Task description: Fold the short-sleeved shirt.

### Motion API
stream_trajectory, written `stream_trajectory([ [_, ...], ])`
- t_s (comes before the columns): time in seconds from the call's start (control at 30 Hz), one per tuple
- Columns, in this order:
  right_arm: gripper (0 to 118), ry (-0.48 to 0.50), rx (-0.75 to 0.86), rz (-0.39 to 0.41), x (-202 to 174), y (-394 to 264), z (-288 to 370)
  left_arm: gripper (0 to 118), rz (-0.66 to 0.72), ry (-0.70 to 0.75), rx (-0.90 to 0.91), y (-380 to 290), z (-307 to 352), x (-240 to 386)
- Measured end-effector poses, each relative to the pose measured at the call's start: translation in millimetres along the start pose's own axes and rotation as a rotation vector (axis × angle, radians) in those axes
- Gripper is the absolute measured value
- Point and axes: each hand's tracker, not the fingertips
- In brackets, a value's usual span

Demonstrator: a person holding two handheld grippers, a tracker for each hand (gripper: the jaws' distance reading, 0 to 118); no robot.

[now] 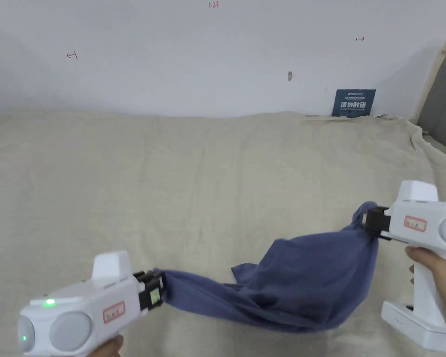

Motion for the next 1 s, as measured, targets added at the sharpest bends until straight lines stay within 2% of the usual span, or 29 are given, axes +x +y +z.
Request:
stream_trajectory([
  [0.23, 7, -0.012, 0.082, -0.008, -4, 55, 25, 1, -0.028, 0.079, 0.132, 92, 9, -17],
  [0.67, 7, -0.015, 0.230, -0.048, -23, 147, 10, 1, -0.102, 0.167, 0.311, 248, 7, -9],
  [0.83, 7, -0.007, 0.286, -0.073, -26, 170, 7, 1, -0.131, 0.187, 0.370, 283, 9, -4],
  [1.0, 7, -0.020, 0.292, -0.062, -28, 171, -7, 1, -0.162, 0.208, 0.380, 290, -5, -4],
])
